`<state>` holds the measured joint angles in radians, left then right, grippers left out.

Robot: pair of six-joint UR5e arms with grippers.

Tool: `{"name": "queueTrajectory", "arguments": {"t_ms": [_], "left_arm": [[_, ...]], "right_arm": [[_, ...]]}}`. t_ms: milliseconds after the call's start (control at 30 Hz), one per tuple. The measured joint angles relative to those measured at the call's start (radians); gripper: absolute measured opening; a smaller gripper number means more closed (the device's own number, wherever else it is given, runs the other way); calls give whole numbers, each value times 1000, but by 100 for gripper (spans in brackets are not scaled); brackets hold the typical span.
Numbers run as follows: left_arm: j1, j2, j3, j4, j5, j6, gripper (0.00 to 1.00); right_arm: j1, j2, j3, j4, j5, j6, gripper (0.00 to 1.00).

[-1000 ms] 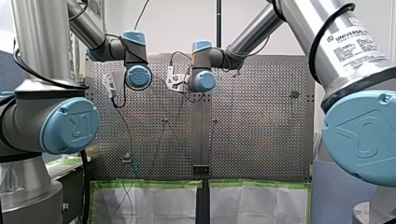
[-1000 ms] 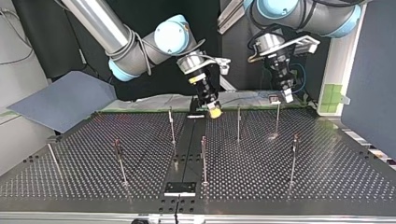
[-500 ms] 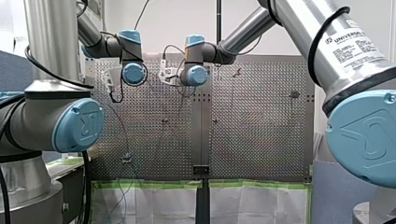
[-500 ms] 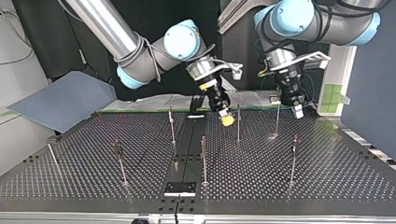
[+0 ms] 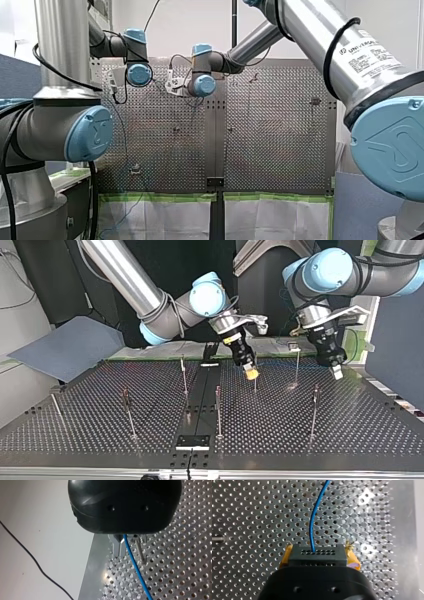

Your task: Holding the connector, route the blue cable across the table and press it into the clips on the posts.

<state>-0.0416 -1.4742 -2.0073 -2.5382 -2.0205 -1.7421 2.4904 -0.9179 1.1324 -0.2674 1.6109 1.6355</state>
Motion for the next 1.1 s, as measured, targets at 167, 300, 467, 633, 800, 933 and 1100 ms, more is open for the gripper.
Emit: {"name": "queueTrajectory", "arguments": {"t_ms": [167, 300, 467, 633, 800, 933, 1100], "left_arm": [[40, -20, 9, 7, 39, -5, 0], [65, -50, 21, 13, 76, -12, 0], [76, -72, 39, 33, 111, -31, 0], [85, -100, 66, 37, 118, -41, 0], [100, -114, 92, 39, 114, -39, 0], [112, -121, 102, 48, 129, -40, 0], [125, -146, 107, 74, 147, -51, 0]], "right_arm": [[-3, 16, -40, 18, -1, 0, 0], [-5, 19, -72, 29, -1, 0, 0], [-5, 21, -112, 37, -2, 1, 0], [0, 45, -150, 54, -3, 1, 0], [1, 75, -187, 69, -3, 2, 0], [-2, 86, -223, 71, -5, 2, 0], [-8, 88, -265, 77, -7, 2, 0]]}}
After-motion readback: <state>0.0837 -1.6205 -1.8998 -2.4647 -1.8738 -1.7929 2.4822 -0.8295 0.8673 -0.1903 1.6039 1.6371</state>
